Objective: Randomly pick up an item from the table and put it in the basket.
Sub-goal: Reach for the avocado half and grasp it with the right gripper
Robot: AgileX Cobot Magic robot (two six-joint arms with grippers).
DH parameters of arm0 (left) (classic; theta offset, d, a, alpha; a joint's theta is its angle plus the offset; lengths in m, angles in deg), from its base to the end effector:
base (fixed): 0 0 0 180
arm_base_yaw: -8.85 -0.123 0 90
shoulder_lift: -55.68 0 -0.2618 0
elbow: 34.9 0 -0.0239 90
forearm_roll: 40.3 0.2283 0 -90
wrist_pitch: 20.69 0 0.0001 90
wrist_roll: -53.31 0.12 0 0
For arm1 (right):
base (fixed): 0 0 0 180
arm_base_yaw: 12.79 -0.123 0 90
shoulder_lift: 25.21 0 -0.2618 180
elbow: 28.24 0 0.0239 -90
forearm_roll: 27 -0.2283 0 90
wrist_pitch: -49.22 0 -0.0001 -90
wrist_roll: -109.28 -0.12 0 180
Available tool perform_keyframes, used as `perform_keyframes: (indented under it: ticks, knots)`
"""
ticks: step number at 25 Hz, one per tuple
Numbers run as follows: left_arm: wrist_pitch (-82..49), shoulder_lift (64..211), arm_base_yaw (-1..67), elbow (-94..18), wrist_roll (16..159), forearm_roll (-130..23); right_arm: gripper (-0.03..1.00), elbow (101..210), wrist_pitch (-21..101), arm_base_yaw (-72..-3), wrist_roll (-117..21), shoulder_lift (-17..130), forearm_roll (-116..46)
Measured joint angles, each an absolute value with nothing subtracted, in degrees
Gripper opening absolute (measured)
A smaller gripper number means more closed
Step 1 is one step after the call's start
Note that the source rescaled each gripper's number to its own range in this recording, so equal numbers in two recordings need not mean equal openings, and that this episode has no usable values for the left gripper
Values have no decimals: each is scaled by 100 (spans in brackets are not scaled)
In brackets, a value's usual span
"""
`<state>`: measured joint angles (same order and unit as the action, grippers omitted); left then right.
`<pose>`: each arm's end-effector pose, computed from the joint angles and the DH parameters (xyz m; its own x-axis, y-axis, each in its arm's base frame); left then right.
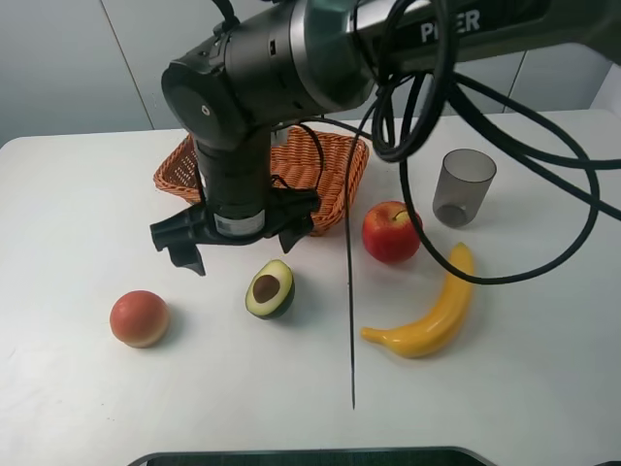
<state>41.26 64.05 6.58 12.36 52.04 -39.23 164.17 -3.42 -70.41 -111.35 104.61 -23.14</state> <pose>0.0221 0.0029 0.2541 -0.4618 -0.0317 -0.8864 -0.0604 0.9982 -0.0042 0.2207 0.3361 0.1222 -0.9334 -0.3166 -0.1691 -0.3313 0.9412 0.0664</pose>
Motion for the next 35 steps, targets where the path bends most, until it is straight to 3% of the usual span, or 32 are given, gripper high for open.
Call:
perform_keyframes:
  ticks: [35]
  knots:
    - [4126, 6405, 658, 1236, 5204, -3923, 100, 15960, 92, -6987, -11246, 10891, -2173]
